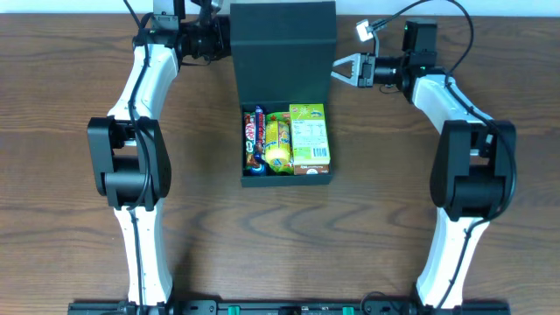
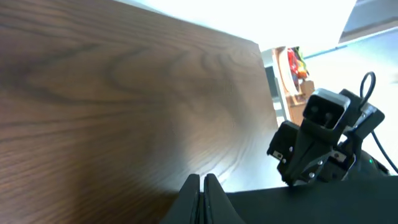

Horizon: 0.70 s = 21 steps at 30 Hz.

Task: Pack container
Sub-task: 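Push the lid down with both grippers to close the box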

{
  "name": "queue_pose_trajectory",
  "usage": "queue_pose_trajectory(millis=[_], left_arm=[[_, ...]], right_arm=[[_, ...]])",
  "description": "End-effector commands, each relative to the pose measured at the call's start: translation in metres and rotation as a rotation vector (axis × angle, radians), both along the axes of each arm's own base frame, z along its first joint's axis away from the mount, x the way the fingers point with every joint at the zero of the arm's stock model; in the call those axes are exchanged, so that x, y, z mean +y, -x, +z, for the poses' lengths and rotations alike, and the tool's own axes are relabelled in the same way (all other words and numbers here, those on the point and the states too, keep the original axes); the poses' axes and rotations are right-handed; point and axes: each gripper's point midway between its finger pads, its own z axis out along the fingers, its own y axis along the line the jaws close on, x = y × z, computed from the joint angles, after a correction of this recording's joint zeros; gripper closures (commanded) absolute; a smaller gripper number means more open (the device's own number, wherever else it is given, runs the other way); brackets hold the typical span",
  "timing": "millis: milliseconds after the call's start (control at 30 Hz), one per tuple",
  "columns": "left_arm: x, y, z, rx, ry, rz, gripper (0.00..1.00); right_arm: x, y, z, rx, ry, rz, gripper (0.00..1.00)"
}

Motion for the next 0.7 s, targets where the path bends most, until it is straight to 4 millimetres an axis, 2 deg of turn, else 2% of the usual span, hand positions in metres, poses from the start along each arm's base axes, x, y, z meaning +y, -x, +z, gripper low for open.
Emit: queue_pose_trajectory(millis=[0,167,333,500,667], left_arm=[[0.000,0.006,0.037,-0.114,0.006,-0.047,0.95],[0.001,0.013,0.056,-0.162,-0.017,-0.056,0.94],[0.002,0.024,0.066,-0.189,-0.041,-0.081,0.95],[0.002,0.035,0.069,-0.188,-0.065,-0.102,0.94],[-0.001,0.047,0.061,-0.153,-0.080,-0.134,0.94]], right_arm=[[-0.007,0.005,0.036,-0.057,-0.036,0.026,0.99],[-0.008,0.017,0.049,-0.077,-0.087,0.094,0.98],[-0.008,0.017,0.052,-0.080,-0.087,0.094,0.98],[-0.008,0.018,0.053,-0.064,-0.088,0.093,0.98],[-0.008,0.018,0.053,-0.029,-0.090,0.092,0.99]])
